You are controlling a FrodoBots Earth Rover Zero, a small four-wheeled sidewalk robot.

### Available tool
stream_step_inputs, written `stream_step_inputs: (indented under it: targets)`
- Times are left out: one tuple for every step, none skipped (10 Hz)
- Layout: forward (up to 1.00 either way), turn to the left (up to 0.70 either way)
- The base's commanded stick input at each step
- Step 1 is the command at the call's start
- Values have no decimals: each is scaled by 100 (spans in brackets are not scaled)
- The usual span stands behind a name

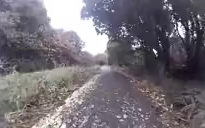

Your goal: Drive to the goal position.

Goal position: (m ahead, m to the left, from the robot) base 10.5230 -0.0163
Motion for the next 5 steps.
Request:
stream_step_inputs:
  targets:
    - [100, -38]
    - [100, -38]
    - [100, 0]
    - [100, 0]
    - [100, -1]
